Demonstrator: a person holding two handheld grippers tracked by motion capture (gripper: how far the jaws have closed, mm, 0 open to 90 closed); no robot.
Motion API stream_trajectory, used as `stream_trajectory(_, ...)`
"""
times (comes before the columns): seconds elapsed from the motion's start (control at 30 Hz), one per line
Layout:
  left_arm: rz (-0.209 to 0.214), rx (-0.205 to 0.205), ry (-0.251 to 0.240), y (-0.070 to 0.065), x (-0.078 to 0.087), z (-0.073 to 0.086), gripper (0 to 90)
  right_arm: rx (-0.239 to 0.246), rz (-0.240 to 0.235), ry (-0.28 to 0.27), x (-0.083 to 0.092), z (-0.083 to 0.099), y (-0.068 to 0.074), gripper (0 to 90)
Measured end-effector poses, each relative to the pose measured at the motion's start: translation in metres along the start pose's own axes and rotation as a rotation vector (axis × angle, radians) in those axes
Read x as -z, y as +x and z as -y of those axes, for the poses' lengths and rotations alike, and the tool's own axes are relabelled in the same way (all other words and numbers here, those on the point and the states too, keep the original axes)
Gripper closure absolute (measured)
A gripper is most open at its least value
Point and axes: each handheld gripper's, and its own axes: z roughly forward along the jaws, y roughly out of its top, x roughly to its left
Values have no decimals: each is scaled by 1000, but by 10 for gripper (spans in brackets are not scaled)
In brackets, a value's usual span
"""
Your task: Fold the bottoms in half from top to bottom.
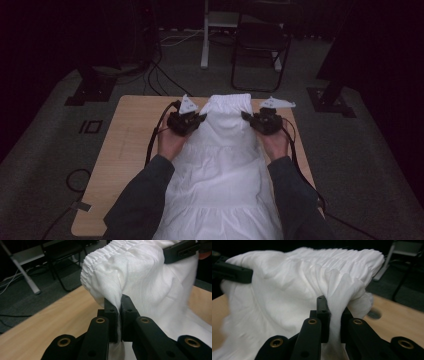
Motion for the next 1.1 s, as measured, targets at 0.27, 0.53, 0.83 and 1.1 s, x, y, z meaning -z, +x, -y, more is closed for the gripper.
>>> stream_trajectory(0.27,98,21,41,-49,39,69,854,74,-96,84,36,71,51,852)
stream_trajectory(0.53,199,16,300,-96,35,161,845,145,-144,291,41,159,100,849)
stream_trajectory(0.83,183,48,333,-85,12,178,842,90,-187,399,10,184,98,847)
stream_trajectory(1.1,143,42,352,-79,-9,164,832,119,-107,384,-34,161,60,845)
